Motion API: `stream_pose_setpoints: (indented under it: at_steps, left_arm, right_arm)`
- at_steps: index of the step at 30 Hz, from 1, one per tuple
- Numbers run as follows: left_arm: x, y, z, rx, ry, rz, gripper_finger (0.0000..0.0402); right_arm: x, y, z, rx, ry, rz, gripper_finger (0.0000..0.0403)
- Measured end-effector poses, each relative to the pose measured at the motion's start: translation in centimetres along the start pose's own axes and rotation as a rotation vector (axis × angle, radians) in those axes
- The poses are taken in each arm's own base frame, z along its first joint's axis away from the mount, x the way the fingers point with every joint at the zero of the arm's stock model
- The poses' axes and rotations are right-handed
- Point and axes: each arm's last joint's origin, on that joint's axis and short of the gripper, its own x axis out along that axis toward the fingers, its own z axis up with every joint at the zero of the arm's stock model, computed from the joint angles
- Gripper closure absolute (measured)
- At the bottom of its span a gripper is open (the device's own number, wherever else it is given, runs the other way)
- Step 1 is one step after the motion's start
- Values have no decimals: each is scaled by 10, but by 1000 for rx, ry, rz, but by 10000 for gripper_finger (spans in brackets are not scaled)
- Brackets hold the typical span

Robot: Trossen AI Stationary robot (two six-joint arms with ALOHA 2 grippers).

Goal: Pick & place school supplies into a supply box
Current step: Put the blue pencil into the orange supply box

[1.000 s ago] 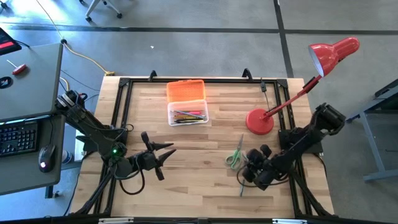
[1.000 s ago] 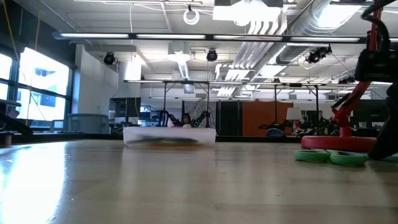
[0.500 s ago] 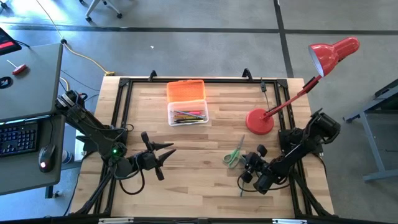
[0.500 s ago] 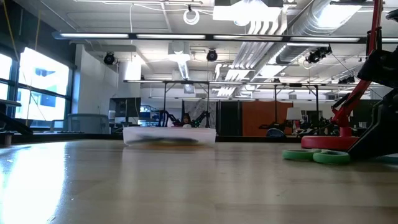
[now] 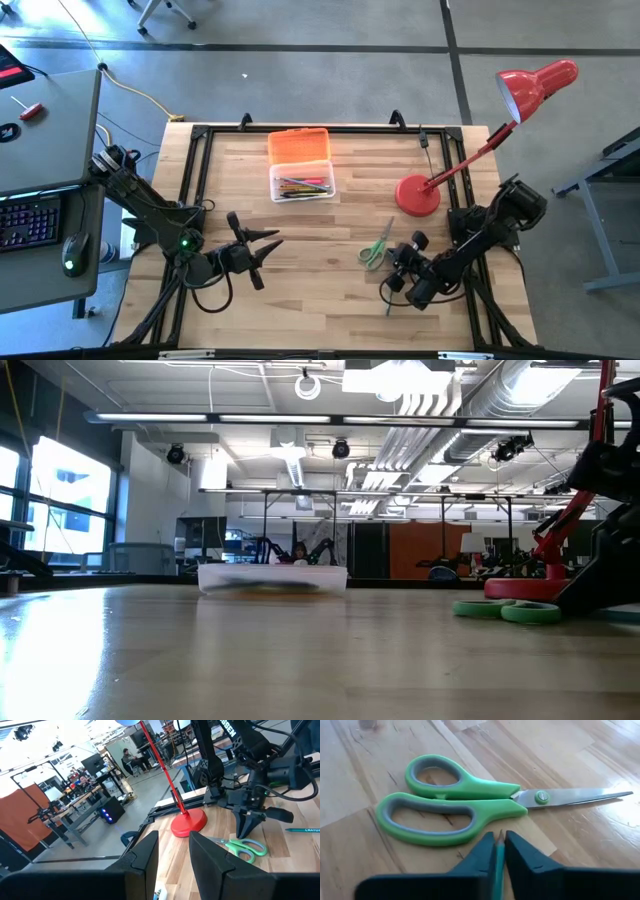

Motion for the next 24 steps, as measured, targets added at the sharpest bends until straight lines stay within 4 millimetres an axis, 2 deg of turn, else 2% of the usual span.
stream_pose_setpoints:
  at_steps: [2,5,9,14,19,24]
  left_arm:
    - [0,0,0,0,0,0,262]
    - [0,0,0,0,0,0,262]
    - [0,0,0,-1,0,-1,262]
    - [0,0,0,0,-1,-3,262]
    - [0,0,0,-1,-1,-4,262]
    - [0,0,0,-1,-1,-3,262]
  right_arm:
    - [0,0,0,0,-3,-1,395]
    - [0,0,1,0,-9,-3,387]
    - [-6,9,11,-31,26,-9,398]
    - [-28,20,43,-83,151,-65,398]
    - [-46,33,82,-173,202,-102,399]
    - [-43,45,127,-260,46,-122,401]
